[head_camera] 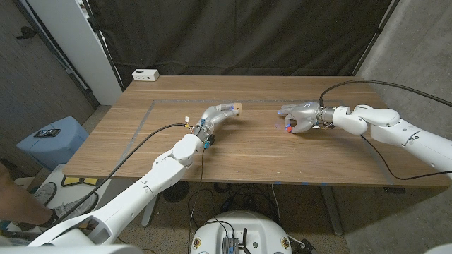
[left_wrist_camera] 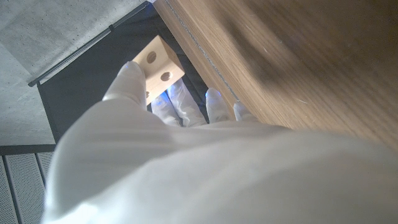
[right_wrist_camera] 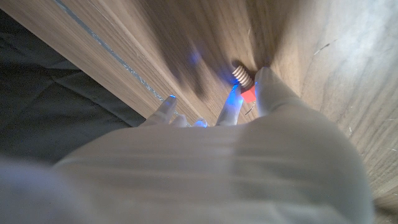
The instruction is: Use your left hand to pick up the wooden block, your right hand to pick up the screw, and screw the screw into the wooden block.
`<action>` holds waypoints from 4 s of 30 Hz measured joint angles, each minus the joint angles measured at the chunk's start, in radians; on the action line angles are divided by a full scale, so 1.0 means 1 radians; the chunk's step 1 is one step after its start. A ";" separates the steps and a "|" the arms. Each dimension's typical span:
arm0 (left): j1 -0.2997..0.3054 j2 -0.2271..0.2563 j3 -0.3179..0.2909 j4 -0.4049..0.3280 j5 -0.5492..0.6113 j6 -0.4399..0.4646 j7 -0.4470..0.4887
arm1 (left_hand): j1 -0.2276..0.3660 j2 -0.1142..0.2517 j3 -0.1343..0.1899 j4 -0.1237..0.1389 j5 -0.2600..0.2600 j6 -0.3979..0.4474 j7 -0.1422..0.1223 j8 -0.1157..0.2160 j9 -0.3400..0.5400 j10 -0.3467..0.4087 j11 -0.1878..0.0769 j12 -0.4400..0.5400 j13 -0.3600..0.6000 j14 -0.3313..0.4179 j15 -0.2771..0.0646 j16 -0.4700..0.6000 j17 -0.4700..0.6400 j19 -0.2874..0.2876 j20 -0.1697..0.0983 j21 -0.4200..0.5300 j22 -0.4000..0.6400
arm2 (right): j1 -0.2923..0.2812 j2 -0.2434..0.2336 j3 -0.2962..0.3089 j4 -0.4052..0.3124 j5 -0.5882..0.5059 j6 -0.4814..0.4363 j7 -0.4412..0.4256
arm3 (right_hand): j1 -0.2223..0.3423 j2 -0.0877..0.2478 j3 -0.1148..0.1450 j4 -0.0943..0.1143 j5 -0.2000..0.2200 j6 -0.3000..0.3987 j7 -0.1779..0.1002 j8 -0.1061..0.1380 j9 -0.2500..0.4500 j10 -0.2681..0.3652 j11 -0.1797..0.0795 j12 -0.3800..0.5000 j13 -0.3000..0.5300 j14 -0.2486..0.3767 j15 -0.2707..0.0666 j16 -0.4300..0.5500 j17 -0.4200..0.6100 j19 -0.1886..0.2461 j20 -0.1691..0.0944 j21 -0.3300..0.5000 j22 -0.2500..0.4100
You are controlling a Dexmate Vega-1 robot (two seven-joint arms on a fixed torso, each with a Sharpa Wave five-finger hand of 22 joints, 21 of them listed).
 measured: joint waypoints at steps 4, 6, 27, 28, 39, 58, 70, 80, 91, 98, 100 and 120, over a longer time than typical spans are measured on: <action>-0.001 -0.001 0.001 0.001 0.000 0.000 0.000 | 0.002 0.002 0.000 0.000 0.000 0.000 0.000 0.000 0.000 0.000 0.000 0.000 0.000 0.000 0.000 0.000 0.000 0.000 0.000 0.000 0.000 | 0.000 -0.001 0.000 -0.001 0.000 0.000 0.000 | 0.000 0.000 0.000 0.000 0.000 0.008 0.000 0.007 0.004 0.000 0.000 0.000 0.000 0.000 0.000 0.000 0.001 0.000 0.000 0.000 0.000; -0.001 -0.001 0.001 0.001 0.000 0.000 -0.001 | 0.002 0.002 0.000 0.000 0.000 0.000 0.000 0.000 0.000 0.000 0.000 0.000 0.000 0.000 0.000 0.000 0.000 0.000 0.000 0.000 0.000 | 0.000 -0.001 -0.001 -0.003 0.000 0.000 0.001 | 0.000 0.000 0.000 0.000 0.000 0.013 0.002 0.011 0.004 0.000 0.000 0.000 0.000 0.000 0.000 0.000 0.001 0.003 0.003 0.000 0.000; 0.007 0.002 0.001 -0.004 0.000 0.000 0.003 | 0.001 0.002 -0.004 -0.004 0.000 0.000 0.000 0.000 0.000 -0.011 0.000 -0.008 0.006 0.000 0.000 0.000 0.000 0.000 0.000 0.000 0.000 | -0.015 -0.010 0.016 -0.025 0.022 -0.007 0.008 | 0.004 0.004 0.008 0.000 0.000 0.032 0.003 0.034 0.018 0.017 -0.002 0.000 0.000 0.004 -0.004 0.000 0.000 0.003 0.004 0.000 0.000; 0.007 0.003 0.001 -0.004 0.000 0.000 0.003 | 0.001 0.002 -0.004 -0.004 0.000 0.000 0.000 0.000 0.000 -0.011 0.000 -0.008 0.006 0.000 0.000 0.000 0.000 0.000 0.000 0.000 0.000 | -0.017 -0.012 0.019 -0.028 0.029 -0.010 0.009 | 0.004 0.004 0.008 0.000 0.000 0.032 0.003 0.034 0.018 0.018 -0.004 0.000 0.000 0.004 -0.004 0.000 0.000 0.003 0.004 0.000 0.000; 0.008 0.003 0.001 -0.005 0.003 -0.002 0.003 | -0.002 0.006 -0.004 -0.004 0.000 0.000 0.000 0.001 0.000 -0.011 0.000 -0.008 0.006 0.000 0.000 0.000 0.000 0.000 0.000 0.000 0.000 | -0.053 -0.024 0.059 -0.069 0.094 -0.046 0.031 | 0.004 0.004 0.008 -0.001 0.000 0.038 0.009 0.042 0.023 0.025 0.000 0.000 0.000 0.005 -0.005 0.000 0.000 0.009 -0.002 0.000 0.000; 0.004 0.001 0.007 0.000 0.006 -0.011 -0.007 | -0.002 0.006 -0.004 -0.004 0.000 0.000 0.000 0.001 0.001 -0.011 0.000 -0.008 0.005 0.000 0.000 0.000 0.000 0.000 0.000 0.000 0.000 | -0.144 -0.044 0.151 -0.168 0.280 -0.147 0.083 | 0.004 0.004 0.010 0.002 0.000 0.047 0.011 0.061 0.032 0.030 0.005 0.000 0.000 0.005 -0.005 0.000 0.005 0.005 0.002 0.000 0.000; 0.004 0.000 0.010 0.000 0.009 -0.014 -0.009 | -0.002 0.006 -0.004 -0.004 0.000 0.000 0.000 0.001 0.000 -0.011 0.000 -0.008 0.005 0.000 0.000 0.000 0.000 0.000 0.000 0.000 0.000 | -0.199 -0.053 0.206 -0.233 0.399 -0.226 0.099 | 0.004 0.004 0.006 0.006 0.000 0.052 0.016 0.074 0.037 0.039 0.014 0.000 0.000 0.006 -0.005 0.000 0.005 0.001 0.006 0.000 0.000; 0.007 0.002 0.013 -0.007 0.010 -0.016 -0.016 | -0.002 0.006 -0.004 -0.004 0.000 0.000 0.000 0.001 0.000 -0.011 0.000 -0.008 0.009 0.000 0.000 0.000 0.000 0.000 0.000 0.000 0.000 | -0.248 -0.054 0.253 -0.286 0.502 -0.288 0.100 | 0.004 0.004 0.006 0.006 0.000 0.066 0.019 0.085 0.042 0.044 0.019 0.000 0.000 0.018 0.007 0.000 0.005 0.007 0.011 0.000 0.000; 0.009 0.002 0.019 -0.010 0.011 -0.020 -0.024 | -0.002 0.006 -0.004 -0.004 0.000 0.000 0.000 0.000 0.000 -0.011 0.000 -0.008 0.009 0.000 0.000 0.000 0.000 0.000 0.000 0.000 0.000 | -0.304 -0.055 0.305 -0.344 0.635 -0.364 0.085 | -0.001 0.008 0.006 0.006 0.000 0.070 0.023 0.092 0.046 0.054 0.029 0.000 0.000 0.018 0.007 0.000 0.002 0.007 0.011 0.000 0.000; 0.013 -0.003 0.025 -0.010 0.012 -0.024 -0.027 | -0.002 0.006 -0.008 -0.008 0.000 0.000 0.000 0.000 0.001 -0.011 0.000 -0.008 0.009 0.000 0.000 0.000 0.000 0.000 0.000 0.000 0.000 | -0.338 -0.059 0.339 -0.377 0.726 -0.402 0.075 | 0.000 0.008 0.006 0.006 -0.004 0.071 0.032 0.093 0.046 0.057 0.032 0.000 0.000 0.019 0.016 0.000 0.002 0.011 0.015 0.000 0.000; 0.013 -0.004 0.025 -0.010 0.013 -0.026 -0.027 | -0.002 0.006 -0.008 -0.008 0.000 0.000 0.000 0.000 0.001 -0.011 0.000 -0.014 0.009 0.000 0.000 0.000 0.000 0.000 0.000 0.000 0.000 | -0.346 -0.059 0.345 -0.383 0.744 -0.408 0.072 | 0.000 0.008 0.006 0.006 -0.004 0.071 0.032 0.093 0.046 0.057 0.032 0.000 0.000 0.019 0.016 0.000 0.002 0.012 0.017 0.000 0.000; 0.001 -0.031 0.044 0.010 0.022 -0.036 -0.033 | 0.003 0.011 -0.008 -0.008 0.000 -0.001 0.000 -0.003 0.000 -0.011 0.000 -0.016 0.009 0.000 0.000 0.000 0.000 0.000 0.000 0.000 0.000 | -0.429 -0.025 0.422 -0.424 0.982 -0.442 -0.002 | 0.000 0.008 0.001 0.010 -0.008 0.071 0.043 0.104 0.046 0.062 0.045 0.000 0.000 0.023 0.031 0.000 0.002 0.005 0.024 0.000 0.000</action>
